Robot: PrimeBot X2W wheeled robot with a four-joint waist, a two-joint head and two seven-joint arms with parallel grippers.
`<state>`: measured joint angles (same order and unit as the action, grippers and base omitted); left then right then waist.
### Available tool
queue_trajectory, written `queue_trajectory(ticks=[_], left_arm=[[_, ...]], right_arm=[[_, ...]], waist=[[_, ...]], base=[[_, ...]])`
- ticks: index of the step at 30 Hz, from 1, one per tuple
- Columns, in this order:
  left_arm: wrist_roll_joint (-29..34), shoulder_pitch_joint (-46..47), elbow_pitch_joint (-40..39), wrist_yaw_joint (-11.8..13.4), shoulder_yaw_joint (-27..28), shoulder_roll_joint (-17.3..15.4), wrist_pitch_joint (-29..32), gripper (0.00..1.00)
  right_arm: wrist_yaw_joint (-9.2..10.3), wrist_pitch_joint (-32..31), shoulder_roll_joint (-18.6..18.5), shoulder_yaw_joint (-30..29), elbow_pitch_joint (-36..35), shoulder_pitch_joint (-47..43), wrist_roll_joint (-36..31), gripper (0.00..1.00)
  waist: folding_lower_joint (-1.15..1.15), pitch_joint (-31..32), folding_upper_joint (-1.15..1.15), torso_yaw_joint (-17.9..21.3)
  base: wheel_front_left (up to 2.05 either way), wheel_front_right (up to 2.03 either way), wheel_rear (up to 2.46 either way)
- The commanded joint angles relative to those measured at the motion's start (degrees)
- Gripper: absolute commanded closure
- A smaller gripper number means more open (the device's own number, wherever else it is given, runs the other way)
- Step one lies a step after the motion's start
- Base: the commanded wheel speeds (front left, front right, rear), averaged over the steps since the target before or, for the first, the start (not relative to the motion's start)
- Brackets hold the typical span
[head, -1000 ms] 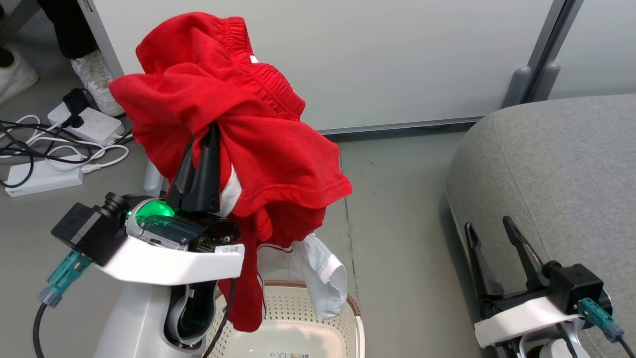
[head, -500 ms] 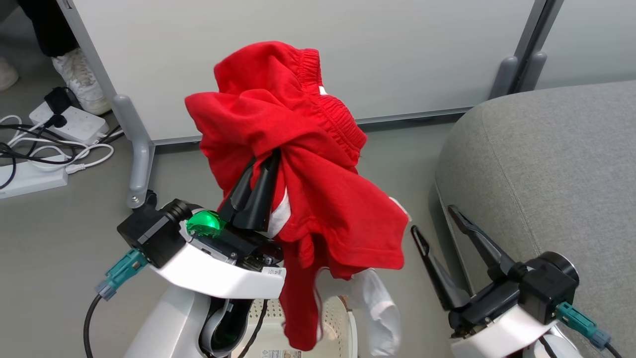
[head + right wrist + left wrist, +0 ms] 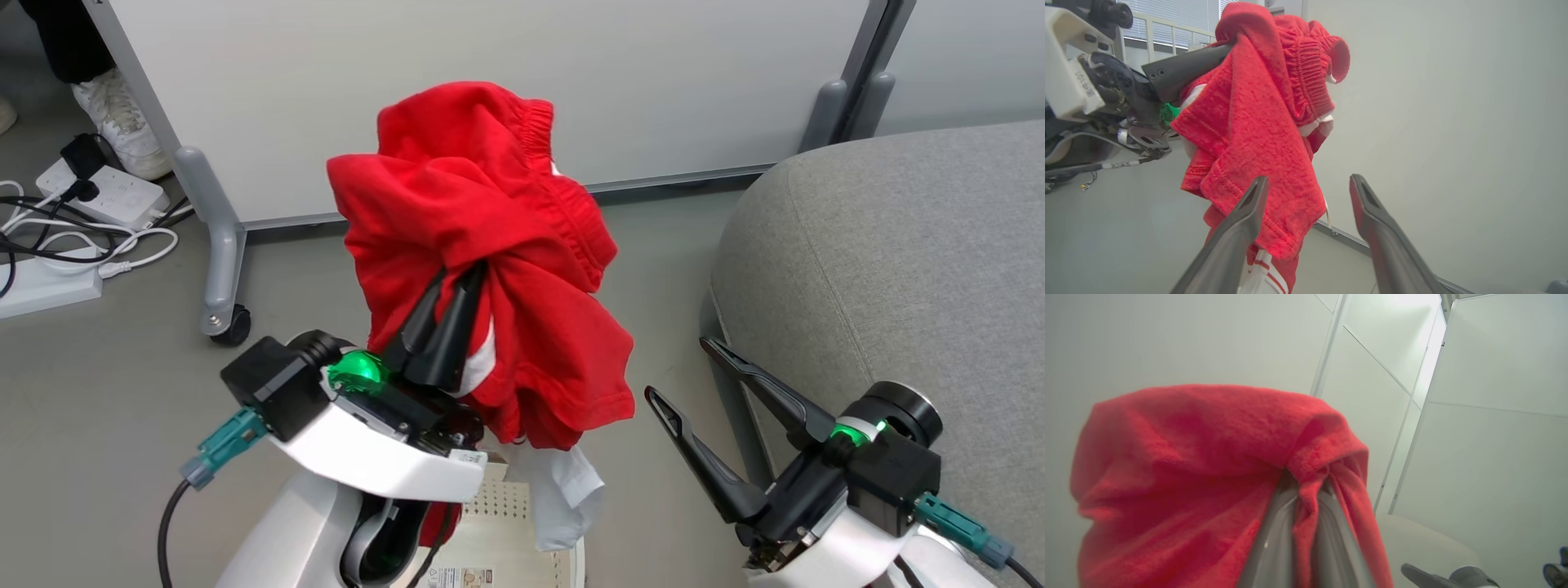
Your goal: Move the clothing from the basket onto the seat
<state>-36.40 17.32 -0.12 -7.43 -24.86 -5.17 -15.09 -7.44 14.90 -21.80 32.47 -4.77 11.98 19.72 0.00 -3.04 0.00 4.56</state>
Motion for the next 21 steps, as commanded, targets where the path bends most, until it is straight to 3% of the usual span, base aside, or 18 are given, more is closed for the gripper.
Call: queue_trajectory(ticks=[1,10,21], left_arm=[[-0.64,1.15,-0.15,-0.09,-0.76,-0.57,-0.13,1.00],[-1.48,2.25,0.20,-0.08,-7.17,-2.20,-0.13,1.00],[-4.07,3.05,1.03,-0.08,-13.14,-3.53,-0.13,1.00]], right_arm=[[-0.09,0.26,-0.69,0.90,0.29,1.14,0.55,0.00],[-0.09,0.26,-3.01,4.91,1.51,5.73,-0.02,0.00],[-0.09,0.26,-5.01,8.69,5.10,10.71,-6.75,0.00]], waist=[[0.00,-0.02,0.00,-0.13],[0.00,0.00,0.00,-0.84],[0.00,0.26,0.00,-1.16]], base=[[0.00,0.00,0.00],[0.00,0.00,0.00],[0.00,0.00,0.00]])
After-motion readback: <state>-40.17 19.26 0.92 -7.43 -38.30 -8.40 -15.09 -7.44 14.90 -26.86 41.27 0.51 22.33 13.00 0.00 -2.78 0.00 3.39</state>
